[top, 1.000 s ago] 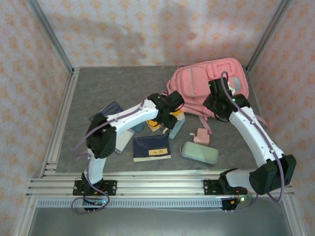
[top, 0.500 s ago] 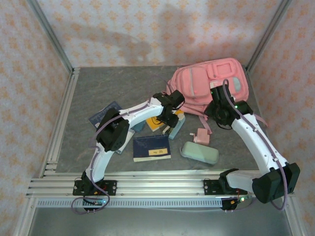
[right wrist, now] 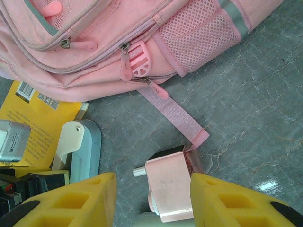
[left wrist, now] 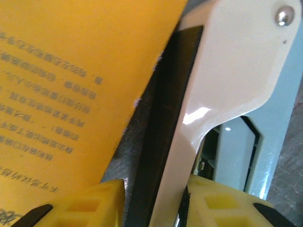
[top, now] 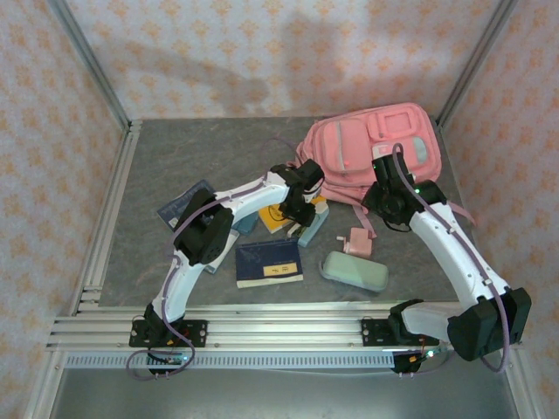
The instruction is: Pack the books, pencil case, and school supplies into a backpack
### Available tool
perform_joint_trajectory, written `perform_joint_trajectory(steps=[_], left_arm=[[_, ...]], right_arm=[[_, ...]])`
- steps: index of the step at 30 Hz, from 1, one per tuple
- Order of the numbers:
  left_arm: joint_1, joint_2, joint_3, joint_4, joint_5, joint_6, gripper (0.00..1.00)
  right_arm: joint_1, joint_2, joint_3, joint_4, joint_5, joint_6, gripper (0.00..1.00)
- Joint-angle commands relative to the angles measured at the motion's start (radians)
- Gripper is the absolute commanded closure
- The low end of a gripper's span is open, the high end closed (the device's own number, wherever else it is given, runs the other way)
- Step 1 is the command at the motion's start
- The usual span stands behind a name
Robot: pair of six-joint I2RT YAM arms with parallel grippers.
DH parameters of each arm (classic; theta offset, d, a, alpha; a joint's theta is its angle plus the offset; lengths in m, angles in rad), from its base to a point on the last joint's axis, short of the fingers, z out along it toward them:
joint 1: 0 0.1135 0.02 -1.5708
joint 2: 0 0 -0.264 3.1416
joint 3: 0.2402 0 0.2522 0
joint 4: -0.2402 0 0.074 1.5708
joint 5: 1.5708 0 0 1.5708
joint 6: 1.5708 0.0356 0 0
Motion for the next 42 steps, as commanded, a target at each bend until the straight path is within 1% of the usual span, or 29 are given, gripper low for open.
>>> perform_joint_trajectory(steps=[1,3,5,9,11,14,16,17,18,21,25,28,30,34,36,38,40,41,42], left_arm=[[0.003,0.046,0.019,-0.008,0.018,0.022,0.77],[0.003,0.042,0.017,-0.008,0.027,0.026,0.85],[0.005,0.031,0.015,-0.008,0.026,0.029,0.91],[0.025,-0.012,0.016,-0.004,0.020,0.022,0.95],[0.043,-0.040,0.022,-0.001,0.019,0.006,0.99],[0.078,-0.108,0.028,0.020,0.019,-0.039,1.00],[0.108,-0.163,0.028,0.036,0.021,-0.075,1.00],[0.122,-0.196,0.026,0.040,0.019,-0.092,1.00],[0.134,-0.228,0.024,0.040,0.008,-0.110,1.00],[0.164,-0.327,-0.011,0.040,-0.034,-0.164,1.00],[0.187,-0.464,-0.091,0.049,-0.044,-0.236,1.00],[0.189,-0.556,-0.158,0.051,-0.036,-0.285,1.00],[0.187,-0.616,-0.211,0.048,-0.036,-0.310,1.00],[0.190,-0.717,-0.286,0.004,-0.066,-0.312,1.00],[0.193,-0.763,-0.316,-0.022,-0.088,-0.312,1.00],[0.196,-0.804,-0.344,-0.034,-0.098,-0.312,1.00],[0.203,-0.837,-0.363,-0.045,-0.108,-0.312,1.00],[0.207,-0.850,-0.370,-0.050,-0.111,-0.313,1.00],[0.215,-0.859,-0.374,-0.058,-0.114,-0.312,1.00]], right_arm=[[0.004,0.003,0.001,0.010,0.032,-0.025,0.56],[0.003,0.011,0.017,0.008,0.048,-0.032,0.56],[0.001,0.023,0.038,0.007,0.062,-0.042,0.56],[0.002,0.067,0.110,0.005,0.080,-0.066,0.55],[-0.001,0.101,0.153,0.012,0.082,-0.086,0.55],[-0.007,0.169,0.240,0.026,0.069,-0.102,0.53],[-0.018,0.227,0.300,0.048,0.037,-0.109,0.51],[-0.026,0.266,0.332,0.060,0.012,-0.112,0.48],[-0.032,0.308,0.366,0.070,-0.013,-0.106,0.42],[-0.057,0.446,0.465,0.102,-0.113,-0.101,0.39],[-0.093,0.645,0.621,0.117,-0.212,-0.118,0.38],[-0.108,0.803,0.780,0.085,-0.263,-0.157,0.39],[-0.118,0.923,0.914,0.021,-0.283,-0.174,0.39],[-0.140,1.123,1.159,-0.112,-0.324,-0.192,0.39],[-0.144,1.188,1.239,-0.141,-0.366,-0.210,0.41],[-0.145,1.224,1.274,-0.136,-0.453,-0.222,0.46],[-0.145,1.242,1.284,-0.112,-0.536,-0.213,0.56],[-0.144,1.246,1.287,-0.104,-0.559,-0.209,0.63],[-0.144,1.246,1.289,-0.104,-0.563,-0.207,0.71]])
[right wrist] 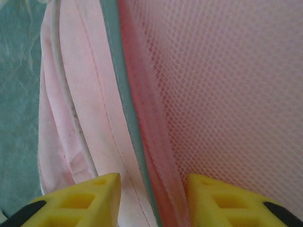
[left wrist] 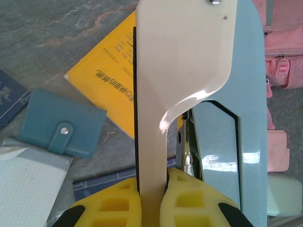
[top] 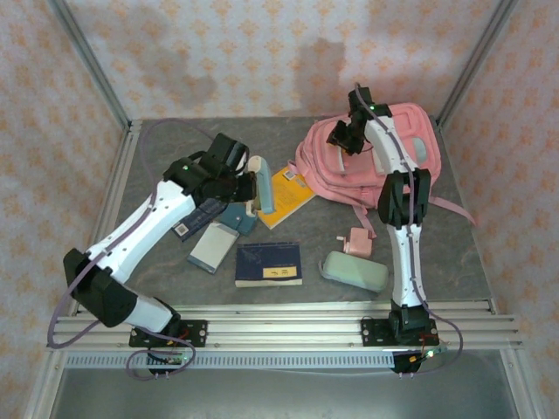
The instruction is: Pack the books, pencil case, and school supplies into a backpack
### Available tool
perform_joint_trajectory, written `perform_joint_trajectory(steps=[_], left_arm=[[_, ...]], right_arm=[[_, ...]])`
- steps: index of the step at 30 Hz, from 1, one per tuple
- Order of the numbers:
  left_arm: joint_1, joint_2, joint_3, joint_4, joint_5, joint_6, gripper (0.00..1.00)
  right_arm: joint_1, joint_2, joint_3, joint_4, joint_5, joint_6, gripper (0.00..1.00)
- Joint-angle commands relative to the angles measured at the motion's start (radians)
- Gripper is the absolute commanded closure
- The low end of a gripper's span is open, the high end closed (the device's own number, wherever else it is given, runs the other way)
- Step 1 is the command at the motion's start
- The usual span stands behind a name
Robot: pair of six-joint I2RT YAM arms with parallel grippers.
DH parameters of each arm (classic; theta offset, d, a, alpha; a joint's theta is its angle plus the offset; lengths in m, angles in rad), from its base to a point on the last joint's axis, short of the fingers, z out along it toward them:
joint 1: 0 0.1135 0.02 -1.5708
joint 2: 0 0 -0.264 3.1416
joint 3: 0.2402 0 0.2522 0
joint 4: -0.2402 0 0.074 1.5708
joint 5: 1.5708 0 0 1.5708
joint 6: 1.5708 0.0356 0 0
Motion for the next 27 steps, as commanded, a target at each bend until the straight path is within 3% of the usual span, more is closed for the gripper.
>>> perform_joint_trajectory(steps=[1,4,9,14,22,27], left_arm=[[0.022,-0.071,-0.001,-0.027,-0.053,-0.020,1.00],[0.032,-0.081,0.004,-0.049,-0.080,-0.019,1.00],[0.043,-0.057,0.014,-0.048,-0.091,-0.019,1.00],[0.087,0.002,0.087,-0.056,-0.083,-0.049,1.00],[0.119,0.112,0.211,-0.035,-0.051,-0.050,1.00],[0.170,0.186,0.220,0.092,0.098,-0.100,1.00]], right_arm=[[0.003,0.000,0.051,-0.035,-0.105,-0.013,0.80],[0.002,-0.051,0.055,-0.005,-0.081,-0.012,1.00],[0.002,-0.149,0.110,0.018,-0.098,-0.008,1.00],[0.002,-0.193,0.167,-0.024,-0.234,-0.065,1.00],[-0.003,-0.308,0.075,0.115,-0.477,0.016,1.00],[-0.005,-0.368,-0.007,0.170,-0.528,0.068,1.00]])
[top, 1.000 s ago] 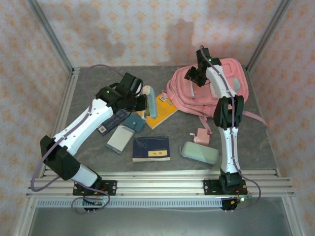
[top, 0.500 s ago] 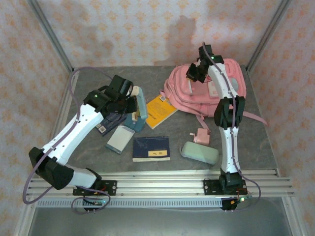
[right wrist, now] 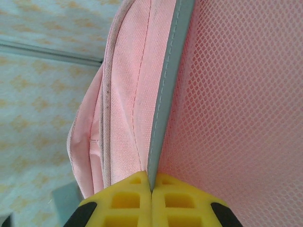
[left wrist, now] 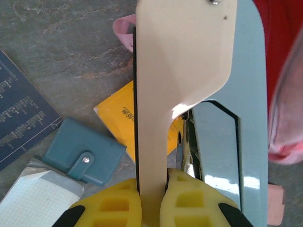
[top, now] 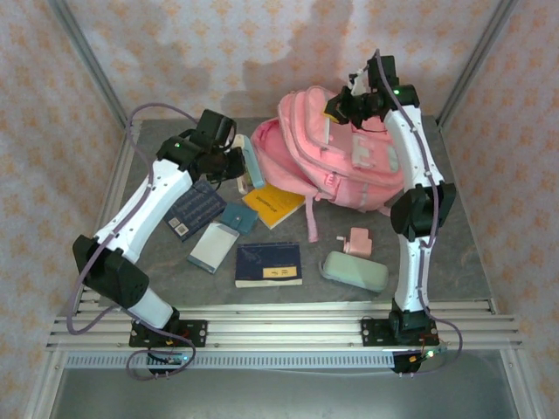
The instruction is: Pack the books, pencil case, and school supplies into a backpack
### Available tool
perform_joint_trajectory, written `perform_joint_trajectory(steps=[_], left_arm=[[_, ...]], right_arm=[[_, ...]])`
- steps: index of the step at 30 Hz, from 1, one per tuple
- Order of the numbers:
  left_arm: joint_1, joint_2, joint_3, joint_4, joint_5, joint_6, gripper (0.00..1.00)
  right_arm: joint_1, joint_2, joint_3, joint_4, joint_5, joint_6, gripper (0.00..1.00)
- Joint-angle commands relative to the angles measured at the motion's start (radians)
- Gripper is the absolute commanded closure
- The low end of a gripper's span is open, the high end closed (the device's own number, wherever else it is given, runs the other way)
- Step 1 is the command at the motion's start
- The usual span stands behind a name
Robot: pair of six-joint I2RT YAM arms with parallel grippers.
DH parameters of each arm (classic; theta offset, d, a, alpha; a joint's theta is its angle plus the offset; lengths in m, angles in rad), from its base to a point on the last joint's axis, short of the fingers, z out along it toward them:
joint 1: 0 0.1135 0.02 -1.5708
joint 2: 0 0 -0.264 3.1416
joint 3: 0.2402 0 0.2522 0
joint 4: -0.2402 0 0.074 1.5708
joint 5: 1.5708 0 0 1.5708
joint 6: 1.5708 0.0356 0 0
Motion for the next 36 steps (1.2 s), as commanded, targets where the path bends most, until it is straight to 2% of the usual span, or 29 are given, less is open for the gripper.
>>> perform_joint_trajectory(steps=[1,8,12,17,24,27,29,32,36], left_arm=[[0.022,0.066,0.060,0.134,0.113,-0.047,1.00],[0.030,0.255,0.217,0.196,0.167,-0.040,1.00],[0.032,0.320,0.243,0.233,0.194,-0.051,1.00],[0.041,0.314,0.167,0.331,0.219,-0.014,1.00],[0.064,0.239,-0.016,0.612,0.388,-0.016,1.00],[0.064,0.200,-0.096,0.769,0.446,-0.075,1.00],[0.056,0.182,-0.134,0.872,0.464,-0.128,1.00],[0.026,0.181,-0.151,0.951,0.475,-0.169,1.00],[-0.026,0.198,-0.155,1.014,0.483,-0.211,1.00]], right_arm=[[-0.001,-0.101,-0.034,0.135,-0.123,0.048,1.00],[0.031,-0.148,-0.109,0.172,-0.162,0.061,1.00],[0.063,-0.146,-0.120,0.179,-0.180,0.061,1.00],[0.091,-0.179,-0.184,0.164,-0.179,0.038,1.00],[0.097,-0.226,-0.272,0.187,-0.195,0.066,1.00],[0.103,-0.231,-0.276,0.131,-0.143,0.035,0.65],[0.114,-0.237,-0.261,0.074,-0.074,-0.003,0.51],[0.139,-0.251,-0.227,-0.008,0.087,-0.027,0.42],[0.176,-0.223,-0.126,-0.141,0.229,-0.050,0.40]])
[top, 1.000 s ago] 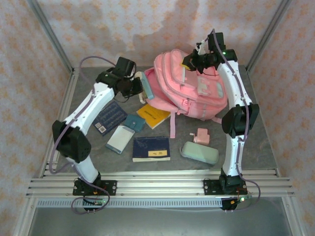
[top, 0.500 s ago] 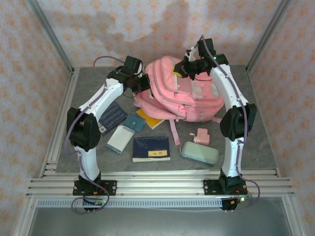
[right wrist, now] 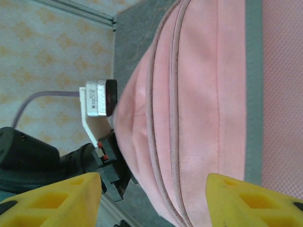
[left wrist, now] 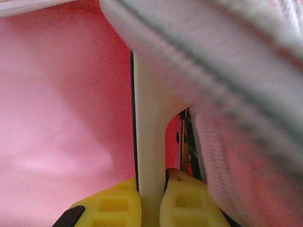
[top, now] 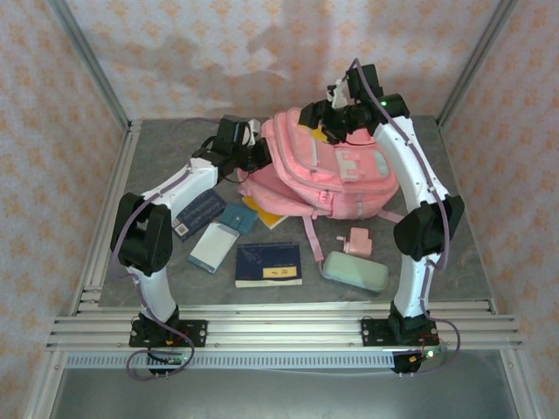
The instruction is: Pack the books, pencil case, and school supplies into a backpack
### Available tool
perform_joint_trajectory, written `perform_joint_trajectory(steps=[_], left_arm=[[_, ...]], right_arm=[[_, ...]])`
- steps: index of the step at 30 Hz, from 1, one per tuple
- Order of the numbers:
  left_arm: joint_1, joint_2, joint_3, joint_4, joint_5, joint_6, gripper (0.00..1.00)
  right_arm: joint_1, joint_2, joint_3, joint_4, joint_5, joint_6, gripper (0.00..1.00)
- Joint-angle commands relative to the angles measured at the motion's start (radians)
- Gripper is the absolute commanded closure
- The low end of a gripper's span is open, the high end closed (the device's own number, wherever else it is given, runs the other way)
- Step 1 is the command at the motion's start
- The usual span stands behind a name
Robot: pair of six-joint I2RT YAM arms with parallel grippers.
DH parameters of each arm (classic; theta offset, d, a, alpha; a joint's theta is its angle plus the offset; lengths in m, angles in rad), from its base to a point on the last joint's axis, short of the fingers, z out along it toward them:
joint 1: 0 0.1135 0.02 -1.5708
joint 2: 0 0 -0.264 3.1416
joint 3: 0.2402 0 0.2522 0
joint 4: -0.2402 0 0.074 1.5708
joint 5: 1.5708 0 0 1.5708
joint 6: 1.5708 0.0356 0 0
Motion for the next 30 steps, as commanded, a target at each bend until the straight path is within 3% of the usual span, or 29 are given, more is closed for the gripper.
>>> perform_joint_trajectory(steps=[1,7,12,17,26,30], left_arm=[[-0.058,-0.064,0.008,0.256,0.078,-0.066,1.00],[-0.073,-0.099,-0.053,0.391,0.062,-0.161,1.00],[-0.091,-0.091,-0.056,0.439,0.052,-0.190,1.00],[-0.104,-0.085,-0.060,0.486,0.033,-0.218,1.00],[-0.116,-0.071,-0.047,0.524,0.027,-0.238,1.00],[-0.116,-0.081,-0.055,0.528,0.028,-0.236,1.00]], right_arm=[[0.040,0.011,0.132,-0.167,0.161,-0.048,0.40],[0.109,0.197,0.528,-0.426,0.283,-0.081,0.37],[0.115,0.205,0.508,-0.419,0.242,-0.077,0.36],[0.136,0.216,0.497,-0.456,0.289,-0.114,0.36],[0.194,0.256,0.506,-0.499,0.436,-0.133,0.36],[0.222,0.258,0.526,-0.528,0.578,-0.157,0.35]])
